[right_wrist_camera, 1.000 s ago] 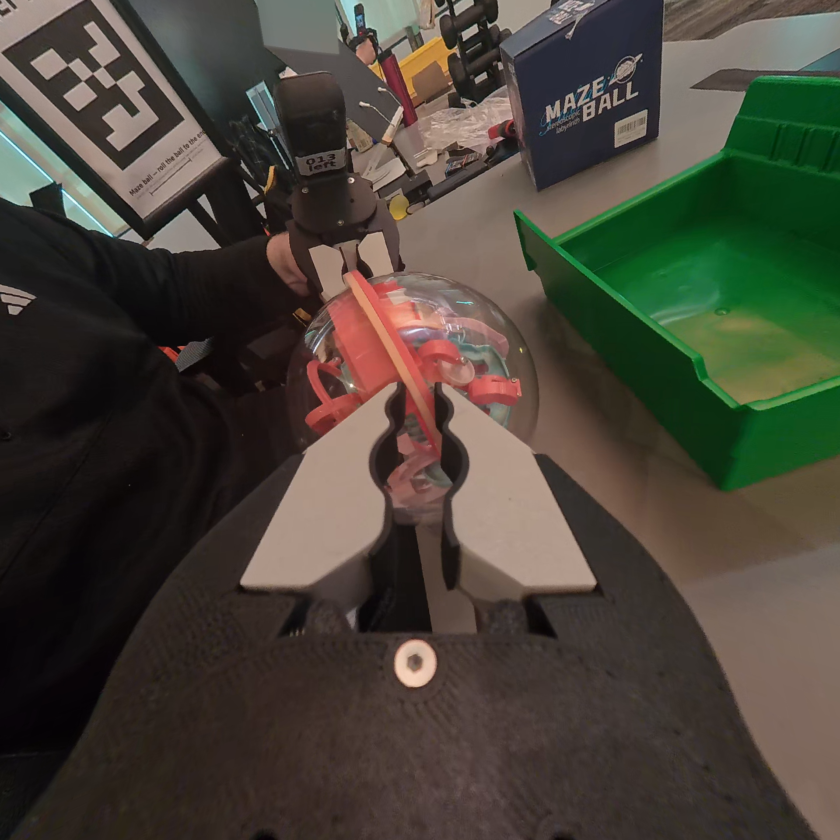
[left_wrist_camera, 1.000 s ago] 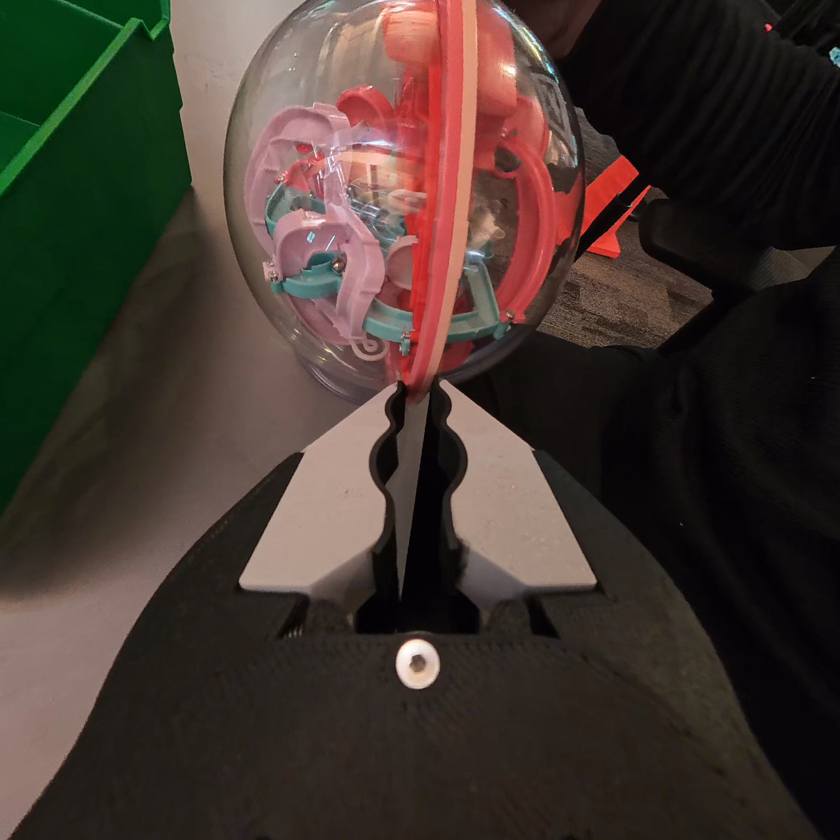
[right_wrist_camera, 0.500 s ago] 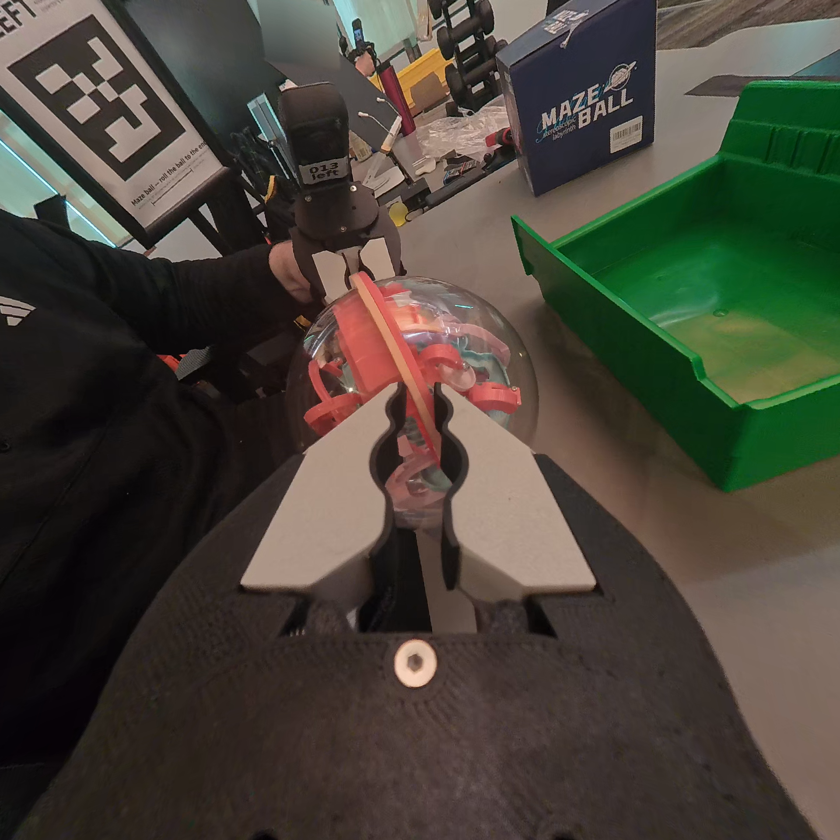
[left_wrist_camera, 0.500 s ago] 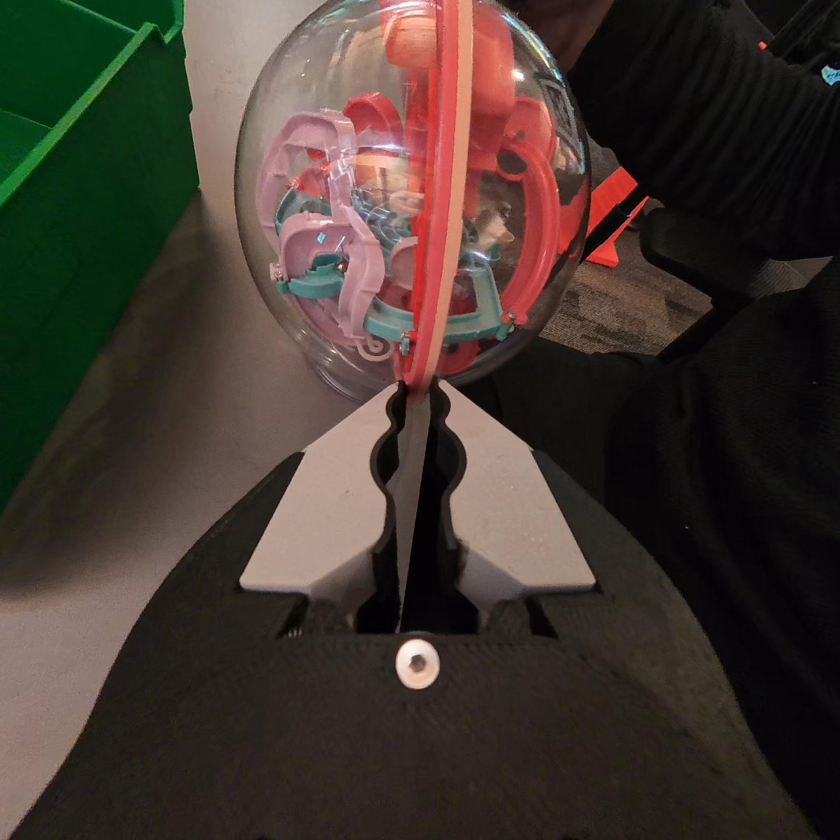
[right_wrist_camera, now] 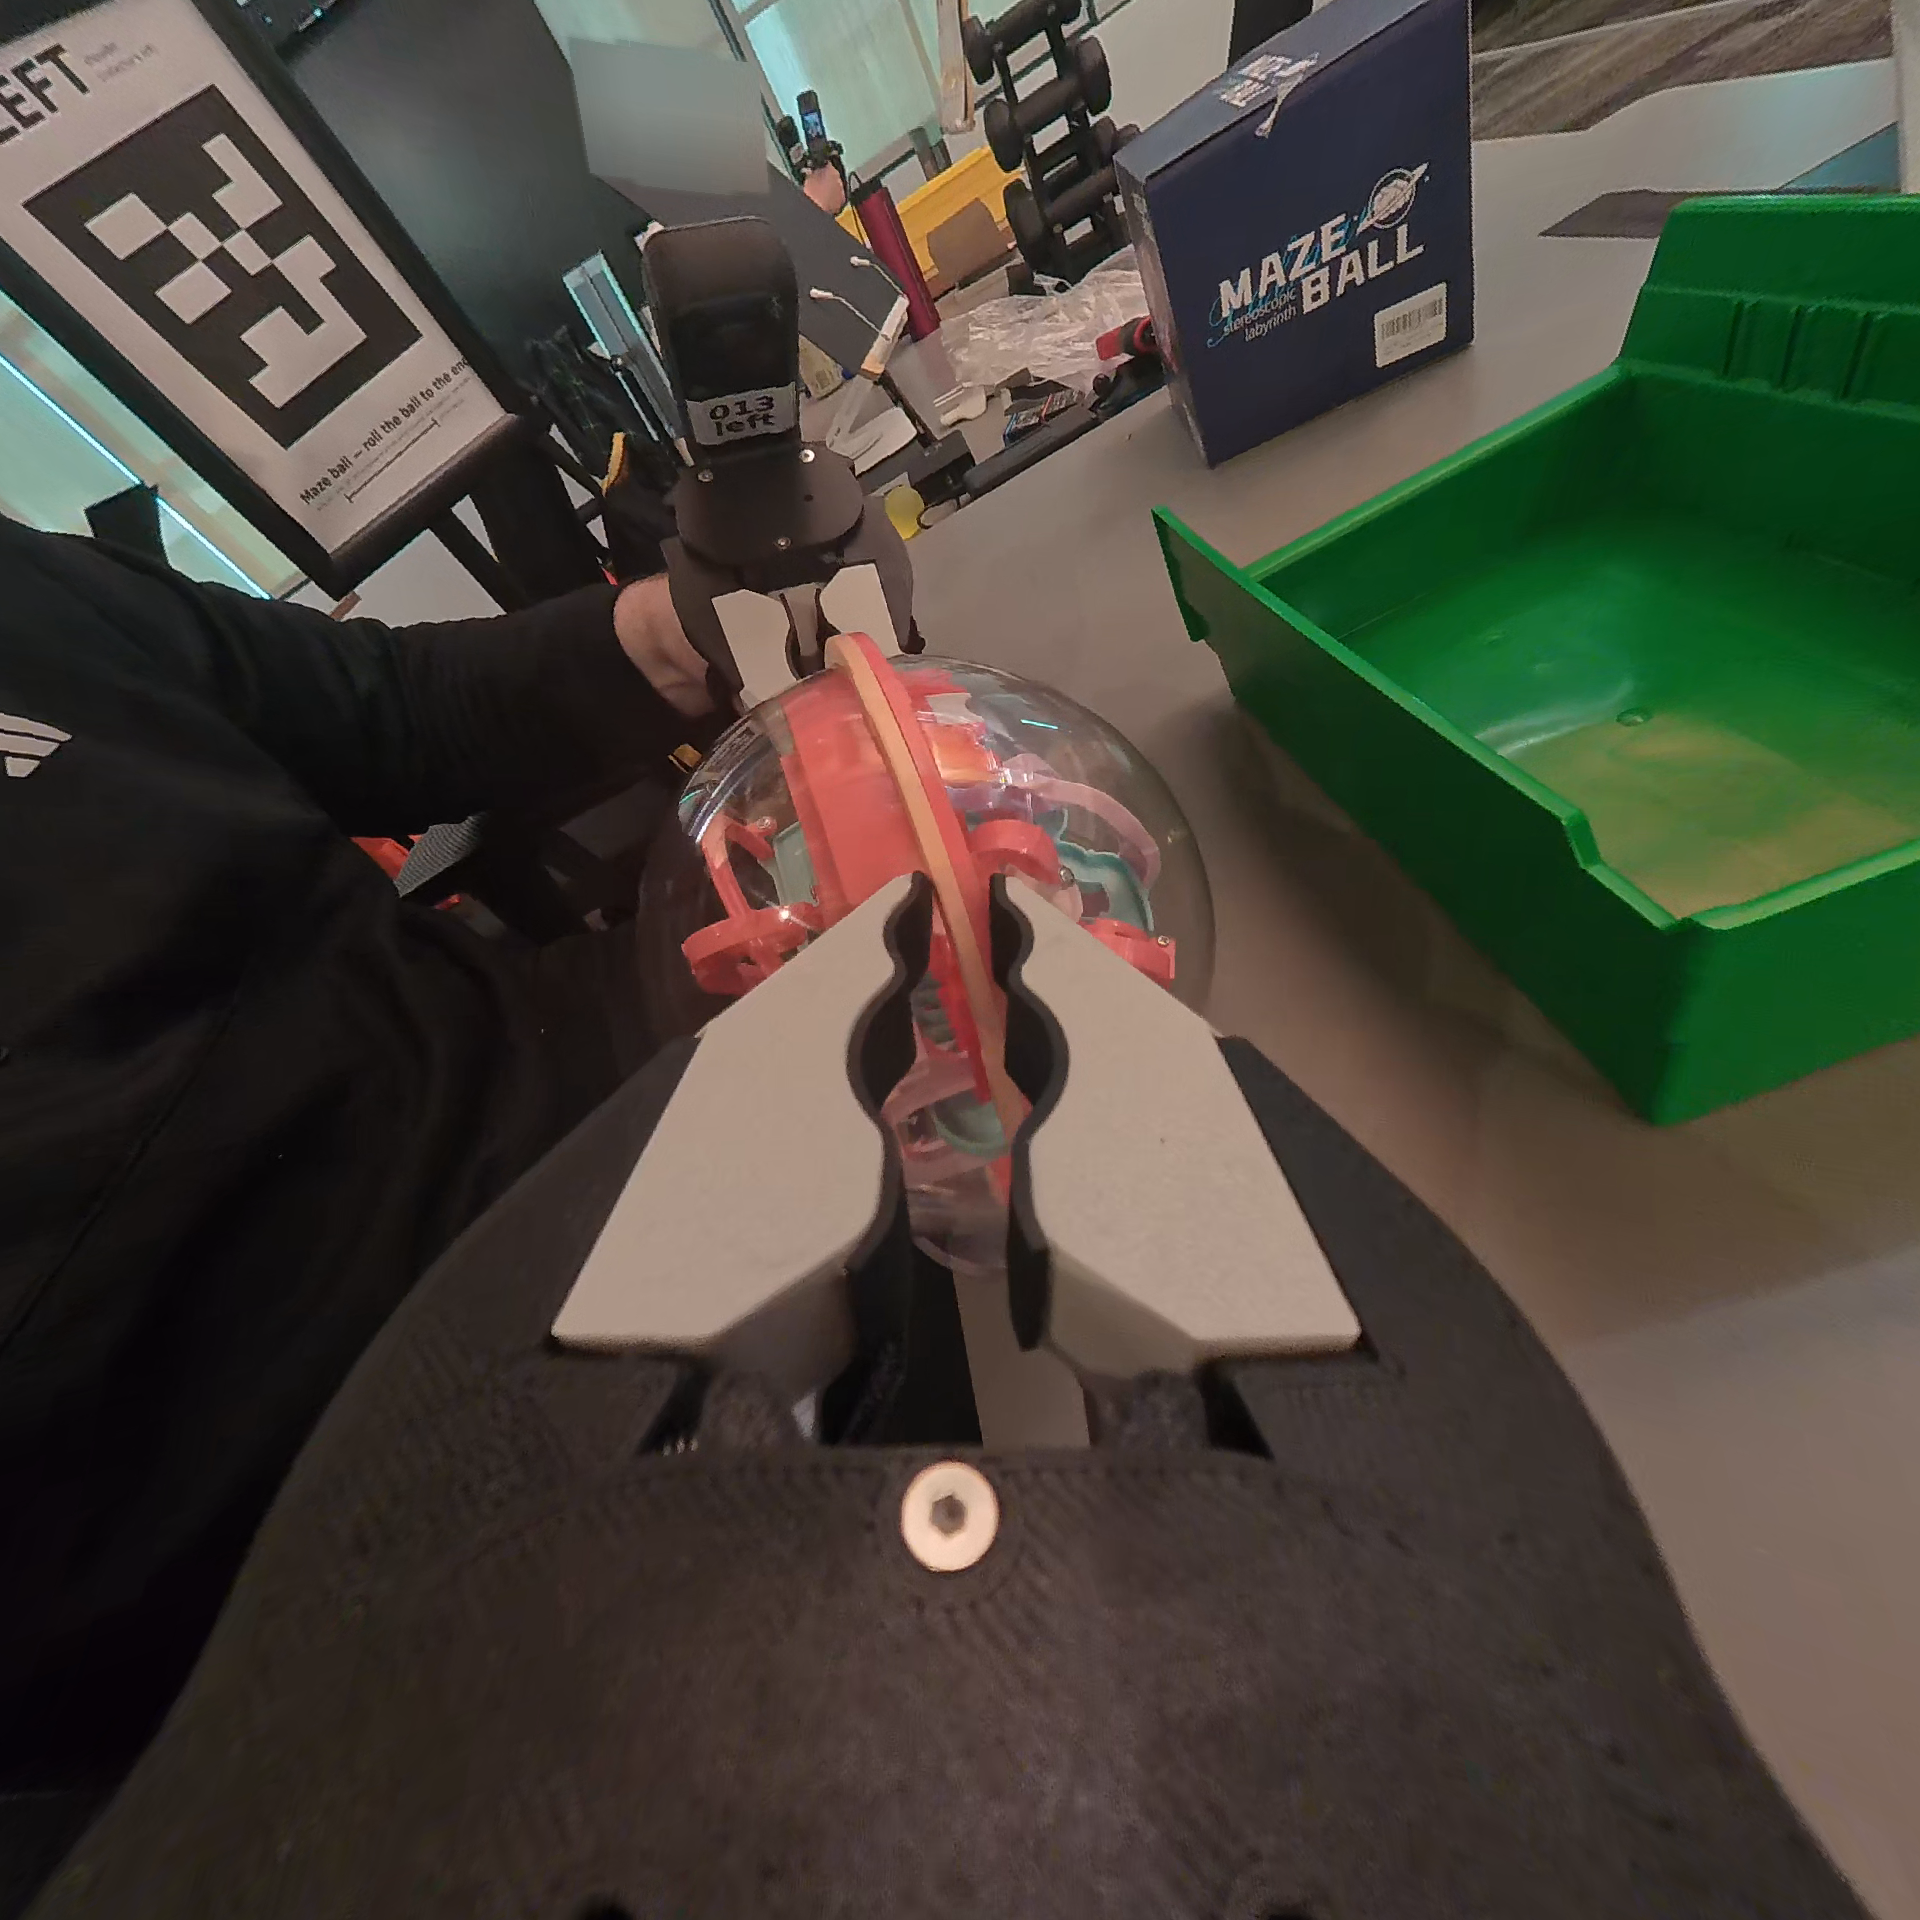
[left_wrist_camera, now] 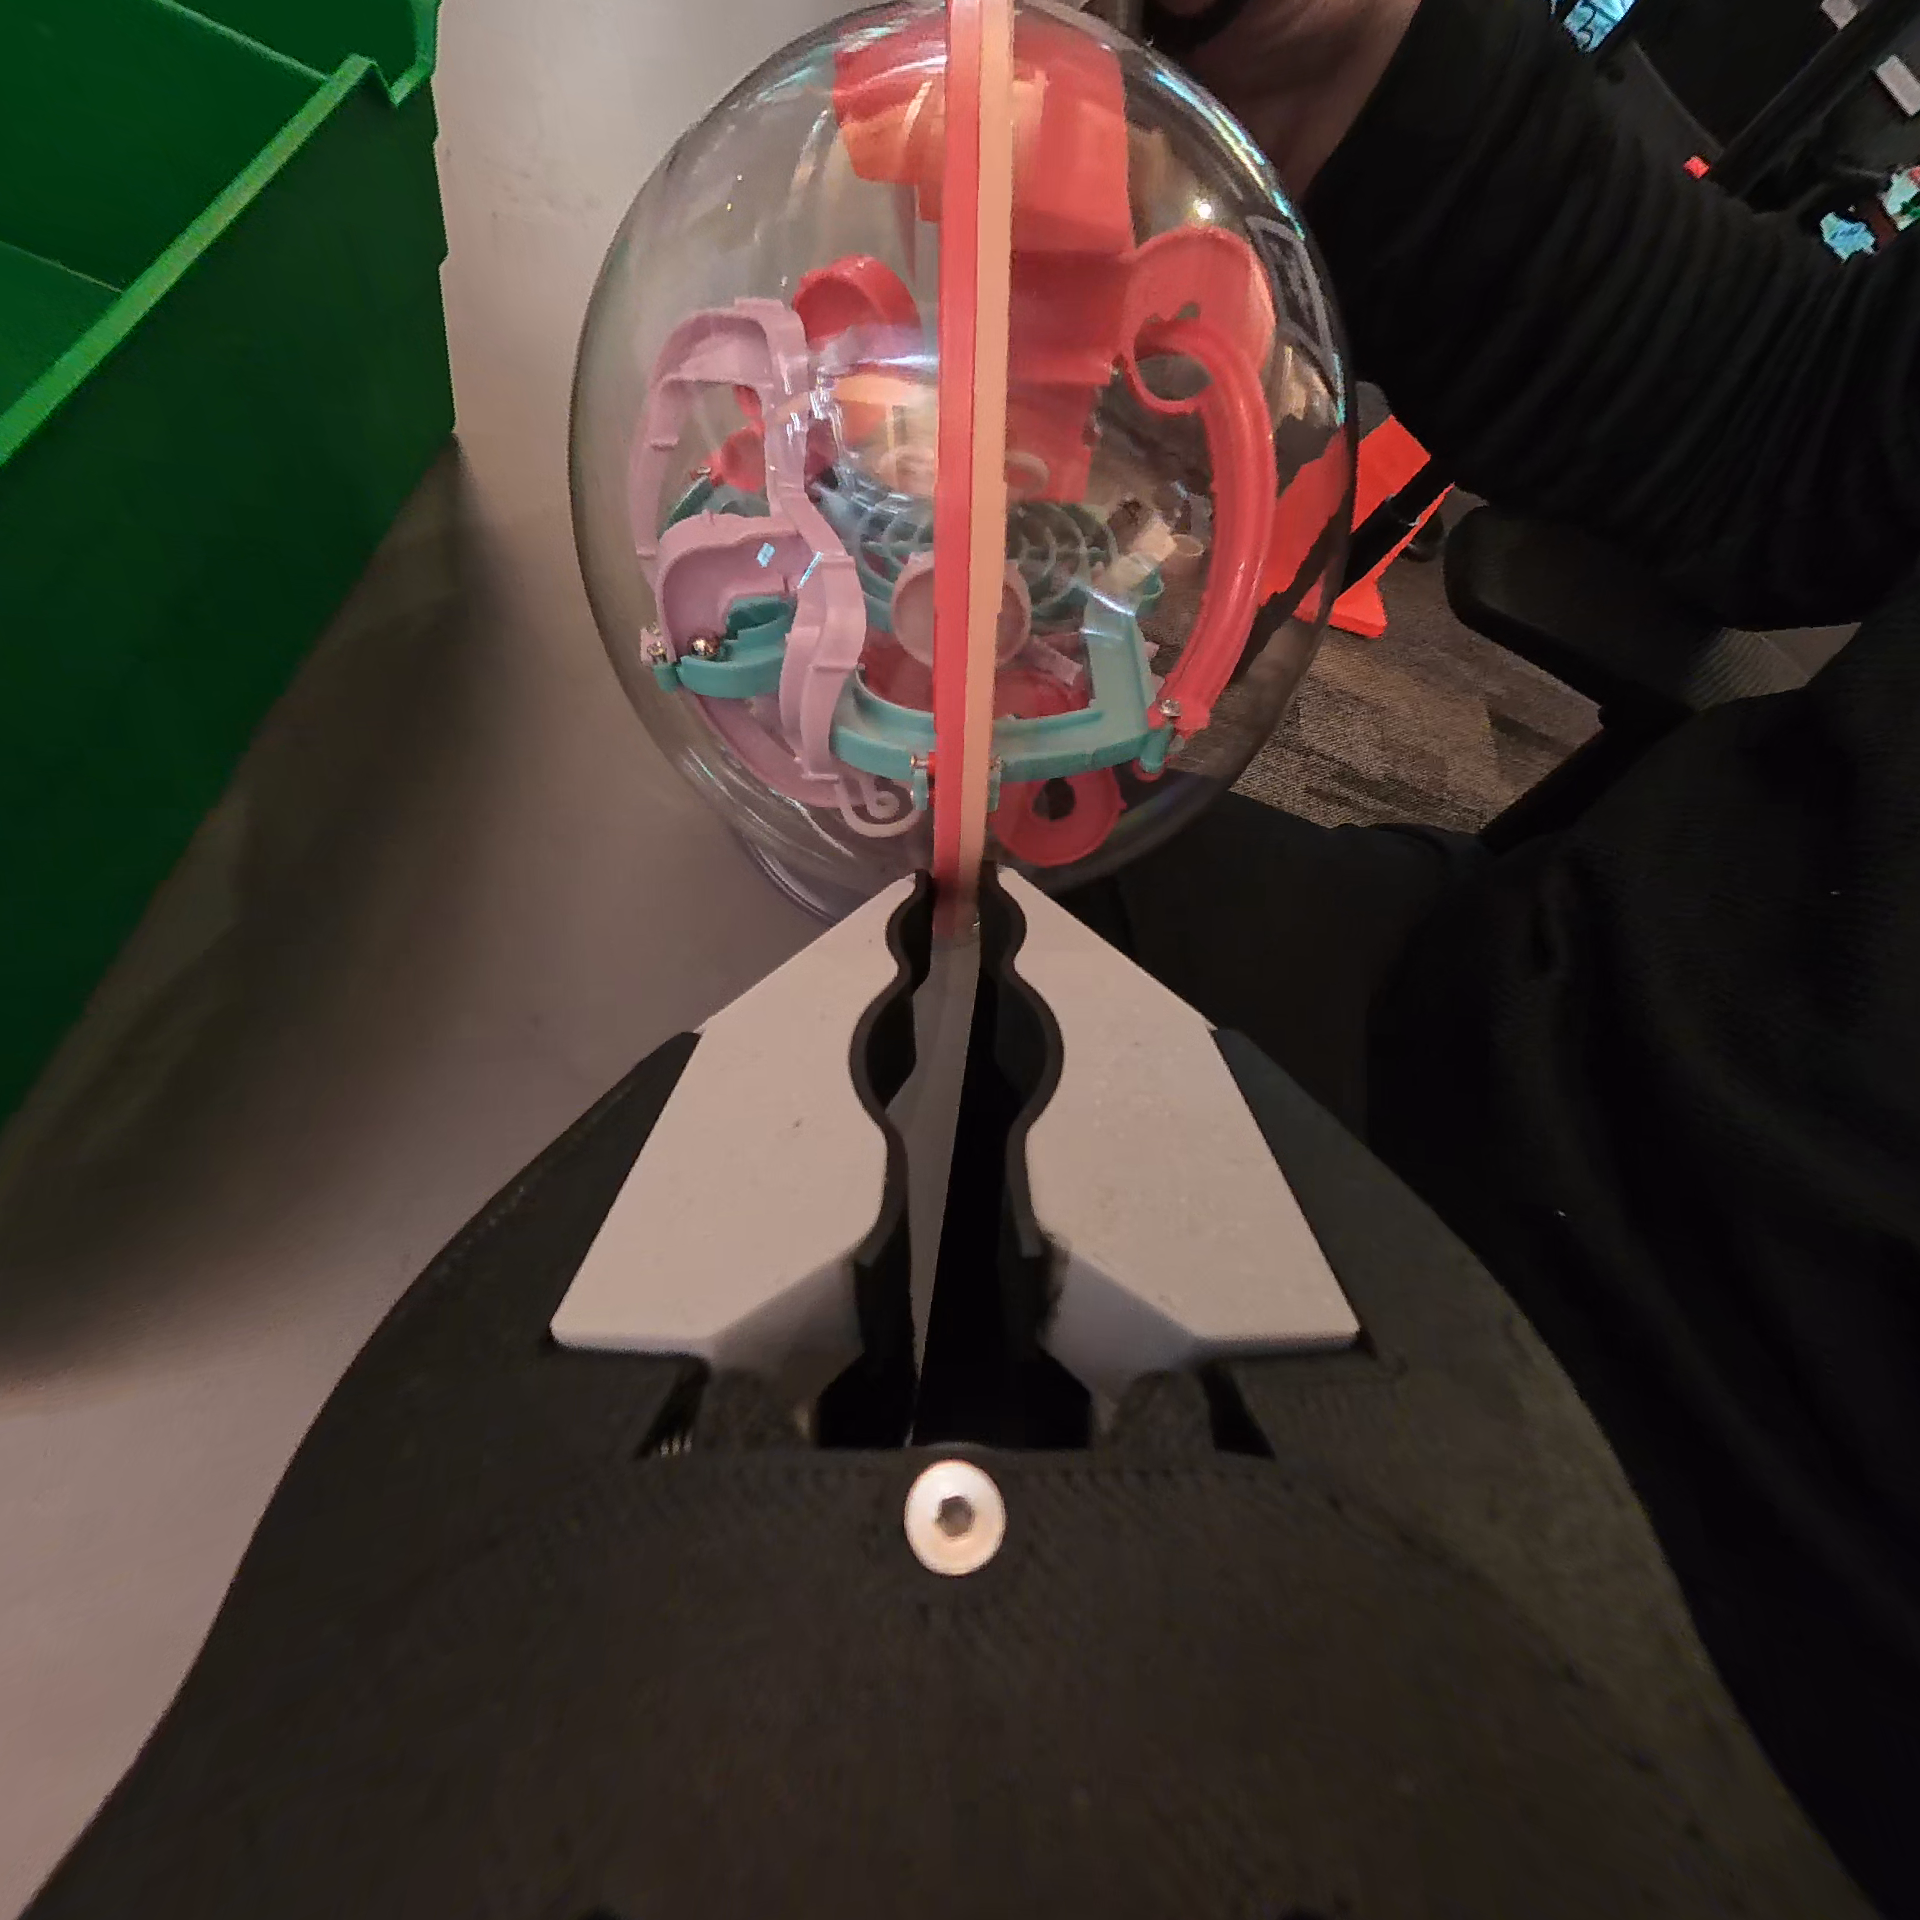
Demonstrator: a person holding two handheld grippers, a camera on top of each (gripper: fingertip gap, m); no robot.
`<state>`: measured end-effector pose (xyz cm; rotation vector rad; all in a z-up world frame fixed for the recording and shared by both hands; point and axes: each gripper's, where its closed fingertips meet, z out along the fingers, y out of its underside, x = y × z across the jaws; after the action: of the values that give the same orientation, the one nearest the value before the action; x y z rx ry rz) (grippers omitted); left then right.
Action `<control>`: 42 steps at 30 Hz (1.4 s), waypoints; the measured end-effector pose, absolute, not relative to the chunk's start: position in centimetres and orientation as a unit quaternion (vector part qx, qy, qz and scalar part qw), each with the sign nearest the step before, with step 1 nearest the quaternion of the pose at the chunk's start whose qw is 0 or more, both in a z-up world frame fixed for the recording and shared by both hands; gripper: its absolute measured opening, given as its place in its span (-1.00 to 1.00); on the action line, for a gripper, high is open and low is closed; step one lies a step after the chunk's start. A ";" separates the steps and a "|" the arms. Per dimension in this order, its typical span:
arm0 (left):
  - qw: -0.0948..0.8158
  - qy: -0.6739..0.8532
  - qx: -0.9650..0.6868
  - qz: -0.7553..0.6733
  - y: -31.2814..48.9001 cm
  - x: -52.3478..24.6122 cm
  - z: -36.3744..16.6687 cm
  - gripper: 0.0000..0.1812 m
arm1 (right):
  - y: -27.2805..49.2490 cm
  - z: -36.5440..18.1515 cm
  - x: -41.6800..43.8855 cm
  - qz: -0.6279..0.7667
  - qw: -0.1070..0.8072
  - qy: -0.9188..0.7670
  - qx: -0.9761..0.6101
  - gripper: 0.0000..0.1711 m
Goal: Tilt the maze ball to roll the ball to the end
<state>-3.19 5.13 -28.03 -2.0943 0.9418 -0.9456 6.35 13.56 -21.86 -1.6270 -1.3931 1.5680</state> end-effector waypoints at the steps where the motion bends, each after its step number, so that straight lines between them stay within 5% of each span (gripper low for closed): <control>1: 0.323 0.358 -0.798 -0.361 5.1 -3.2 -28.0 -0.94 | 13.6 -21.9 6.3 0.573 0.241 -0.509 -0.595 -0.90; 42: 0.339 0.326 -0.792 -0.388 6.7 -3.4 -26.7 -0.94 | 14.0 -21.8 6.6 0.565 0.255 -0.503 -0.603 -0.88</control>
<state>-3.38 6.72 -26.71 -2.0629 0.8482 -1.0111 6.62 14.01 -21.81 -1.6370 -1.3652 1.5335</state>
